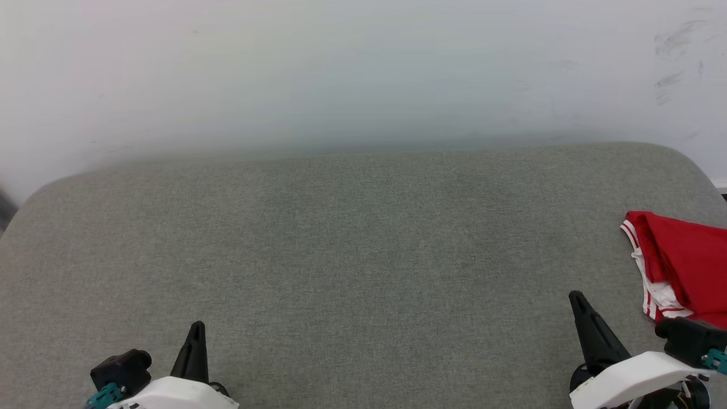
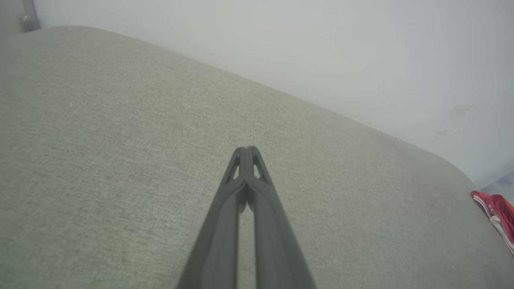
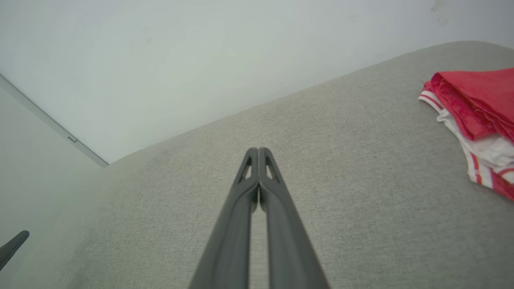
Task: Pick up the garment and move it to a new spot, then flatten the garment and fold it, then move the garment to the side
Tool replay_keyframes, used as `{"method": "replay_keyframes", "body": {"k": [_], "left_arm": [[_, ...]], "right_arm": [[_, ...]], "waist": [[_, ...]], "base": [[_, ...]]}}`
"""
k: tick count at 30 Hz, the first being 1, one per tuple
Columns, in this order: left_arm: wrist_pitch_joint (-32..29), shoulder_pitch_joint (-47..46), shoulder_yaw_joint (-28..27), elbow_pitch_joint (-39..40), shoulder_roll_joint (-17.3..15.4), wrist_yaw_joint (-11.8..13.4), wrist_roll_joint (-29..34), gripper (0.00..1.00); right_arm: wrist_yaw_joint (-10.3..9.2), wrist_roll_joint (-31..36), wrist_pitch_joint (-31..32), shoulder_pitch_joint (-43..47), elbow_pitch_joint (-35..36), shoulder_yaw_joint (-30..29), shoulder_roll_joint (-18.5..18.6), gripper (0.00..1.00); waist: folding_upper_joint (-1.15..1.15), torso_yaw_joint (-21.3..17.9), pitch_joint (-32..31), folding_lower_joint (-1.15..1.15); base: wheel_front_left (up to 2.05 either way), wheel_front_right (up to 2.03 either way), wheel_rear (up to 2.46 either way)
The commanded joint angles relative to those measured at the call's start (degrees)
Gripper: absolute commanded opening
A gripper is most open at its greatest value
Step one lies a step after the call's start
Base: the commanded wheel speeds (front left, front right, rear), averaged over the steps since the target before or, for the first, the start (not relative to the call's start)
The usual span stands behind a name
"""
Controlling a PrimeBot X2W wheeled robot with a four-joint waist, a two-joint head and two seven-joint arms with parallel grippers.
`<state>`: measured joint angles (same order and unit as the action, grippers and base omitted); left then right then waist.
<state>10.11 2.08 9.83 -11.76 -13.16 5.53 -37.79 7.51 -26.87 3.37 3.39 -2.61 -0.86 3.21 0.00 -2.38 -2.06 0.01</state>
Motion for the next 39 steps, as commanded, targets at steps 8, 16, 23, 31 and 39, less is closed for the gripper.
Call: {"method": "replay_keyframes", "body": {"k": [8,16,23,31,39], "left_arm": [[-2.2,-2.6,-2.6,0.3,1.1,-1.8,-7.5,0.00],[-3.9,-3.3,-4.3,0.0,2.2,-3.2,-13.2,0.00],[-5.3,-3.9,-5.6,-0.2,3.1,-4.3,-17.7,0.00],[-6.8,-4.6,-7.0,-0.4,4.0,-5.5,-22.6,0.00],[-8.2,-5.2,-8.4,-0.7,4.9,-6.6,-27.1,0.00]], "right_arm": [[-0.01,-9.2,0.4,-2.8,-0.9,-0.7,0.2,0.00],[-0.01,-16.0,0.6,-3.7,-2.1,-1.2,0.3,0.00],[-0.01,-21.5,0.8,-4.4,-3.1,-1.6,0.3,0.00],[-0.01,-27.4,1.1,-5.2,-4.2,-2.1,0.3,0.00],[-0.01,-32.8,1.3,-5.8,-5.2,-2.5,0.2,0.00]], "waist": [[0.00,0.2,0.2,0.00],[0.00,0.4,0.3,0.00],[0.00,0.5,0.5,0.00],[0.00,0.7,0.7,0.00],[0.00,0.9,0.8,0.00]], "base": [[0.00,0.00,0.00],[0.00,0.00,0.00],[0.00,0.00,0.00],[0.00,0.00,0.00],[0.00,0.00,0.00]]}}
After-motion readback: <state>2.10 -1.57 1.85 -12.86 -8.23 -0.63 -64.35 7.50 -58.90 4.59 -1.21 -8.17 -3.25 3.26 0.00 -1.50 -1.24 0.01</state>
